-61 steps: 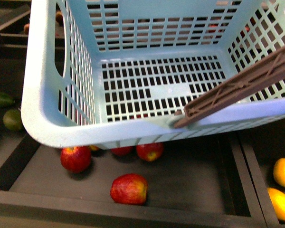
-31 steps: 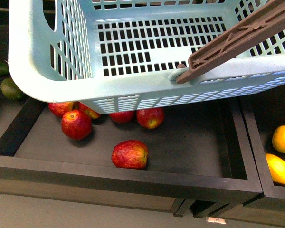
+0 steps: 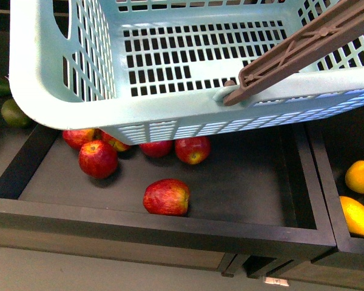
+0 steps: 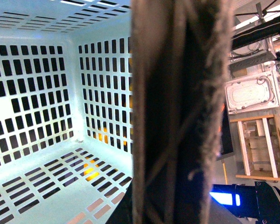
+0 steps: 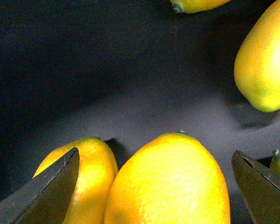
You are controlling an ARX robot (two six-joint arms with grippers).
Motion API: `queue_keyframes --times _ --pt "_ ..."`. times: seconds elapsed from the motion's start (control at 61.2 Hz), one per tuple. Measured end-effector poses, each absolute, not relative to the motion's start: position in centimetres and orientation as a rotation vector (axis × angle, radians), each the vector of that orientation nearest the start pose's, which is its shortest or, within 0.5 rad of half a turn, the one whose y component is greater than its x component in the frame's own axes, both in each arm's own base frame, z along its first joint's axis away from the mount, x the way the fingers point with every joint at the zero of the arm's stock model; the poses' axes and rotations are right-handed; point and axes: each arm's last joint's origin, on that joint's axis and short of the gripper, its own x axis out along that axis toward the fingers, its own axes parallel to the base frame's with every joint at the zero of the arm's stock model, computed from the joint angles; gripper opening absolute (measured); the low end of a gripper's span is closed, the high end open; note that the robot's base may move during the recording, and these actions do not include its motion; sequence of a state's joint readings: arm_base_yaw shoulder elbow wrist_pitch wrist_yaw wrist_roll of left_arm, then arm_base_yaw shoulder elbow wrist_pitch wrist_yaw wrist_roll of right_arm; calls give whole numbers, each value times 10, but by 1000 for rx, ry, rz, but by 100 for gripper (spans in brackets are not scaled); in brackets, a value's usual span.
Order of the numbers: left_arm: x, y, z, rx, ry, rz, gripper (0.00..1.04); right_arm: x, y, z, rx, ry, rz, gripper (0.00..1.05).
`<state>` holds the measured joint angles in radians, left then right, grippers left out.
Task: Pick lemon and mango into basket
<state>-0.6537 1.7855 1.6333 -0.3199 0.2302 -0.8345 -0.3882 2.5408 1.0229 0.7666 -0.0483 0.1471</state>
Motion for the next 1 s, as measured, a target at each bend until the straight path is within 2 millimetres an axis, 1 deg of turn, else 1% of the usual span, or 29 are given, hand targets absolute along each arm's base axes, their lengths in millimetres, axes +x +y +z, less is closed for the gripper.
queue_keyframes --times 0.18,0.376,0.506,0.604,0.702,0.767,0.931,0.963,0.996 --pt "324 -256 340 -662 803 -612 5 352 -144 -55 295 749 -398 96" --pt "324 -256 340 -662 803 -612 5 346 -141 -50 284 780 -364 96" --pt "324 -256 340 -662 803 -612 5 344 -138 -51 242 823 -344 96" --pt "324 -256 340 -662 803 -611 5 347 -137 -52 216 841 -332 96" --pt "324 -256 340 -662 803 -611 5 353 -137 -55 199 856 -324 96" --pt "324 -256 340 -662 803 -611 5 359 -134 -61 181 873 -312 96" --pt "324 -256 340 -662 803 -611 5 363 -130 -71 171 905 -306 96" --pt "324 -256 340 -662 803 -611 5 363 -129 -73 170 908 -305 94" --pt "324 -256 340 -662 803 -611 5 363 -129 -73 169 910 -307 89"
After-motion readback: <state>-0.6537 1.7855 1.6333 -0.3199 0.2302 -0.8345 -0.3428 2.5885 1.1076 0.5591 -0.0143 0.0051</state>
